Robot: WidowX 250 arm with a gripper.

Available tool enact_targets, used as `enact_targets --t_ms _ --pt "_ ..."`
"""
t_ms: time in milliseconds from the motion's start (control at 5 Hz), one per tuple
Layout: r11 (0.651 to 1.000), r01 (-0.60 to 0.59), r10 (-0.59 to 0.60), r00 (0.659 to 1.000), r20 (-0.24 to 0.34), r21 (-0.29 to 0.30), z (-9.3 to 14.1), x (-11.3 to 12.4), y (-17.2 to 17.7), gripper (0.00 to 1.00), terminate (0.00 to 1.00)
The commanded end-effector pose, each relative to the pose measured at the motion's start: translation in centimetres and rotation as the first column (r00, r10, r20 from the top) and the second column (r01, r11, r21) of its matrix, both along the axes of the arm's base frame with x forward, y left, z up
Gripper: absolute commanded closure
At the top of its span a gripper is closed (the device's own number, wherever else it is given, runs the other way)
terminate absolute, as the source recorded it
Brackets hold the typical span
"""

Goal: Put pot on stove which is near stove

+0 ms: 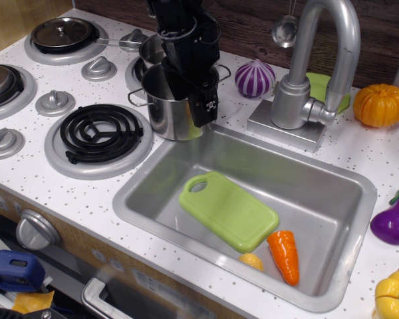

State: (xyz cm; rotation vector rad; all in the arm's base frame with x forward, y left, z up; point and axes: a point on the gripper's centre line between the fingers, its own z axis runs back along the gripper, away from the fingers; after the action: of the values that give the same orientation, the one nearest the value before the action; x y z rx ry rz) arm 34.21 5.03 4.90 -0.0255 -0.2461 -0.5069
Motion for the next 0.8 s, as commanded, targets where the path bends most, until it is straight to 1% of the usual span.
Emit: enact_targets --t_ms 0,200,600 --pt "1.000 0.005 -0.004 0.999 0.050 -0.017 0.04 0.64 0.45 0.00 0.00" --pt "0.999 0.001 0.002 0.999 0.054 -0.046 -0.60 0.70 0.47 1.00 0.00" --pt "0.999 0.010 -0.008 0.998 0.066 -0.034 -0.73 0.92 0.53 1.00 0.00"
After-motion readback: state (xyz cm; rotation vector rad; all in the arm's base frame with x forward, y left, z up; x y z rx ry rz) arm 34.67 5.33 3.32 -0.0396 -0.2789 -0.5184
